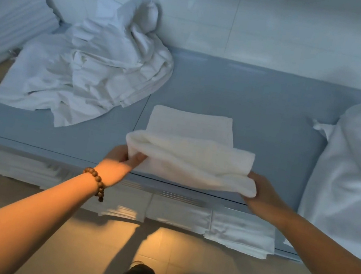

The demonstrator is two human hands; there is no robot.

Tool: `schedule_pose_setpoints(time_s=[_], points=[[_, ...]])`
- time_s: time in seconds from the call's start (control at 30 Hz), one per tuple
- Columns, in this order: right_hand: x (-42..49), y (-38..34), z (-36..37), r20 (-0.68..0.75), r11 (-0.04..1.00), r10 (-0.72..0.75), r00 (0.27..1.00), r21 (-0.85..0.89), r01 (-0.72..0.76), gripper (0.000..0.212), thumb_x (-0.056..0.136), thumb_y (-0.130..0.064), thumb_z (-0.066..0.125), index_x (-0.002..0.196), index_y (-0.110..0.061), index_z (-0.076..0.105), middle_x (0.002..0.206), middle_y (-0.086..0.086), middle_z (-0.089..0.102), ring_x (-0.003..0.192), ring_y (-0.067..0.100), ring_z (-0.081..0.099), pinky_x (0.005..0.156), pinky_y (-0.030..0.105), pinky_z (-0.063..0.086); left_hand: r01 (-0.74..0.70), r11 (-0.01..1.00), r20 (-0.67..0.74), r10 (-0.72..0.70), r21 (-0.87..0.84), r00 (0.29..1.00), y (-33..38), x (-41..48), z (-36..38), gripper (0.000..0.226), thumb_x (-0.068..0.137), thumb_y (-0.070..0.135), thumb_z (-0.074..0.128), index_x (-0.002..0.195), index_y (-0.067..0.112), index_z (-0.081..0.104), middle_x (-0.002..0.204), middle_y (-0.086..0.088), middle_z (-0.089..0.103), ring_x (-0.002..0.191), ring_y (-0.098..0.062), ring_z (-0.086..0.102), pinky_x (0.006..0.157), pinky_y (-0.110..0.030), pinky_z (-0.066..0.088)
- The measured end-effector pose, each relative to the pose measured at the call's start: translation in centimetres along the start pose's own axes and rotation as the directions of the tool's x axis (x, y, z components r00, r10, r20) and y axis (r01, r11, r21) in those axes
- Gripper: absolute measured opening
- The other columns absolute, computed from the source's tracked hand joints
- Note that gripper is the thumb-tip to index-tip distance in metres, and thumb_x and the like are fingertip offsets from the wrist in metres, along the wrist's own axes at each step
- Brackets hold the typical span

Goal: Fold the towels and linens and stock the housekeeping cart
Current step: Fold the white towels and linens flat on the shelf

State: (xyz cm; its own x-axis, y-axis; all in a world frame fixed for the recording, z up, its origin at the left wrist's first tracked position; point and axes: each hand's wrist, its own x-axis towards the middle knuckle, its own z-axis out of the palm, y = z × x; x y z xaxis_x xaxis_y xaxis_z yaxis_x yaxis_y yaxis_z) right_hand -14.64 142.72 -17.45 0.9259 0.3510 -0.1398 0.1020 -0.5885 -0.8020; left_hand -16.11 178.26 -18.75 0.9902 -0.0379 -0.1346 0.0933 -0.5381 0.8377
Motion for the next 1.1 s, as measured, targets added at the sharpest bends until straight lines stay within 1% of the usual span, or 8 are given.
schedule_pose_setpoints(time_s=[0.13,0.23,0.33,0.63,0.77,0.87,0.97,1.1], points=[[1.9,-1.7,1.0,-0.116,0.966,0.115,0.987,0.245,-0.084,0.009,0.091,-0.031,0.061,0.099,-0.036,0.063,0.094,-0.025,0.068,0.088,-0.012,0.06,0.073,0.007,0.046,0.04,0.99,-0.081,-0.051,-0.134,0.995,0.9,1.3,-0.5,0.047,0.082,0.063,0.046,0.085,0.022,0.069,0.079,0.013,0.073,0.072,0.0,0.065,0.063,-0.02,0.047],[4.1,-2.0,1.2,-0.172,0.958,0.193,0.966,0.247,-0.147,0.017,0.095,-0.036,0.054,0.104,-0.024,0.063,0.102,-0.01,0.067,0.096,0.004,0.062,0.083,0.021,0.048,0.03,0.988,-0.092,-0.044,-0.152,0.995,1.1,3.0,-1.0,0.038,0.087,0.059,0.047,0.081,0.027,0.067,0.075,0.025,0.069,0.066,0.009,0.062,0.053,-0.006,0.041],[6.6,-1.7,1.3,-0.225,0.949,0.281,0.933,0.213,-0.234,0.036,0.098,-0.038,0.048,0.108,-0.007,0.062,0.106,0.01,0.067,0.098,0.026,0.062,0.086,0.039,0.047,0.07,0.987,-0.047,-0.077,-0.145,0.996,1.3,5.3,-1.4,0.042,0.09,0.062,0.046,0.085,0.026,0.068,0.08,0.022,0.071,0.073,0.006,0.065,0.054,-0.008,0.044],[12.6,-0.5,1.4,-0.296,0.906,0.421,0.858,0.082,-0.416,0.037,0.099,-0.039,0.043,0.117,-0.011,0.059,0.114,0.011,0.063,0.101,0.03,0.057,0.081,0.032,0.04,0.28,0.957,-0.069,-0.275,0.081,0.959,0.4,12.4,0.0,0.051,0.094,0.061,0.04,0.077,0.018,0.059,0.074,0.002,0.062,0.071,-0.019,0.061,0.051,-0.026,0.042],[13.7,-0.6,1.7,-0.339,0.872,0.435,0.834,-0.072,-0.484,0.034,0.096,-0.037,0.049,0.093,-0.005,0.061,0.097,0.015,0.065,0.095,0.033,0.058,0.07,0.03,0.034,0.291,0.916,-0.194,-0.243,0.278,0.95,-0.5,12.3,0.8,0.046,0.098,0.051,0.039,0.081,0.011,0.056,0.078,-0.003,0.059,0.078,-0.027,0.059,0.059,-0.029,0.037],[13.7,-0.6,1.9,-0.384,0.854,0.454,0.804,-0.069,-0.515,0.036,0.092,-0.037,0.053,0.082,-0.003,0.062,0.08,0.011,0.061,0.083,0.032,0.058,0.065,0.031,0.034,0.211,0.892,-0.352,-0.062,0.4,0.934,-0.1,11.2,1.3,0.036,0.097,0.038,0.041,0.116,0.01,0.054,0.115,-0.01,0.054,0.099,-0.032,0.057,0.073,-0.035,0.042],[13.5,-0.8,2.1,-0.413,0.864,0.47,0.78,0.035,-0.502,0.036,0.092,-0.036,0.054,0.076,-0.004,0.058,0.072,0.008,0.056,0.073,0.029,0.053,0.059,0.032,0.032,-0.135,0.796,-0.185,0.296,0.589,0.937,1.3,10.0,3.1,0.055,0.092,0.047,0.029,0.129,0.014,0.053,0.135,-0.011,0.048,0.121,-0.033,0.047,0.1,-0.044,0.038],[12.2,-0.8,1.7,-0.365,0.888,0.456,0.811,0.242,-0.39,0.024,0.093,-0.037,0.055,0.09,-0.014,0.06,0.08,-0.002,0.06,0.077,0.021,0.056,0.06,0.03,0.038,-0.17,0.666,0.079,0.164,0.726,0.983,2.0,10.1,5.5,0.076,0.086,0.067,0.003,0.151,0.032,0.022,0.161,-0.003,0.012,0.148,-0.03,0.001,0.117,-0.057,0.004]])
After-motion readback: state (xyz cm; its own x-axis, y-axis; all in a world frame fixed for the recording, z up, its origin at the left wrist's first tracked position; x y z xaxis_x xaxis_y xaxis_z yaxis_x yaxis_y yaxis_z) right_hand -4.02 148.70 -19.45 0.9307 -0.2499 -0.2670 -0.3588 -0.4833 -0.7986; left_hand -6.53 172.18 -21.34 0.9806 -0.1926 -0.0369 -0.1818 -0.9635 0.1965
